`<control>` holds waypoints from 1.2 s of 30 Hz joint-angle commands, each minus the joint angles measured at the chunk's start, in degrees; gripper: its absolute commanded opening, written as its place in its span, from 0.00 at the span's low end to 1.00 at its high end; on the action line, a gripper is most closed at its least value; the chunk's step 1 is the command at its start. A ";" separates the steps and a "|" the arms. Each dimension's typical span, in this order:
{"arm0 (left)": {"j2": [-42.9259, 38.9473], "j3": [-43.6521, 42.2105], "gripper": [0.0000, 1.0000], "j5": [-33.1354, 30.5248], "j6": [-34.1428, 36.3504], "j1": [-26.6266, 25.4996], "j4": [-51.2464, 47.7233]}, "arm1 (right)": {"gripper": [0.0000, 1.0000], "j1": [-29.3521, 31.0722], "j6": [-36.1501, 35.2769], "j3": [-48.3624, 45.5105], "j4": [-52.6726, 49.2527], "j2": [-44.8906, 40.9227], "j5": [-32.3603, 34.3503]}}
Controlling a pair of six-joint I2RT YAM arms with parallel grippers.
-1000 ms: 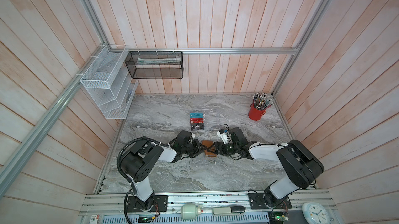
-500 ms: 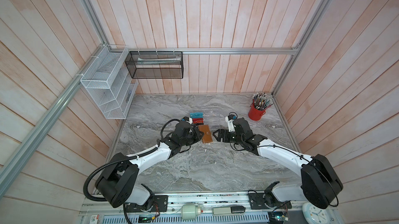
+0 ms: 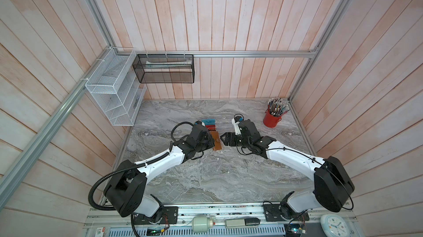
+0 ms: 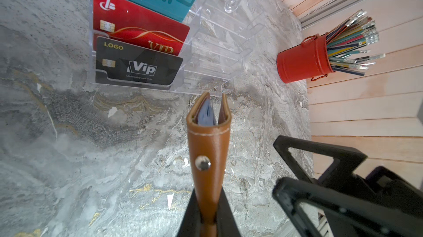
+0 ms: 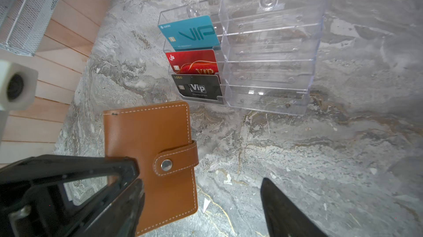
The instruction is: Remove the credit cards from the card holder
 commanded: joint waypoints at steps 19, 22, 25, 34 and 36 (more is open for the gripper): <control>-0.26 1.69 0.00 -0.45 -1.60 -0.67 -0.20 | 0.54 3.66 0.10 4.70 -1.06 8.22 -0.73; -0.62 1.19 0.00 -0.54 -2.10 -0.67 0.40 | 0.51 3.99 0.24 5.13 -1.09 8.93 -0.38; -0.62 1.09 0.00 -0.23 -2.46 -0.68 0.87 | 0.44 4.79 0.21 6.28 -1.89 9.80 0.44; -1.37 0.66 0.00 -0.28 -3.70 -0.68 1.84 | 0.22 5.68 2.40 7.38 -3.10 11.64 3.21; -1.47 0.66 0.00 -0.19 -3.88 -0.68 2.00 | 0.18 5.80 2.57 7.80 -3.40 12.16 3.60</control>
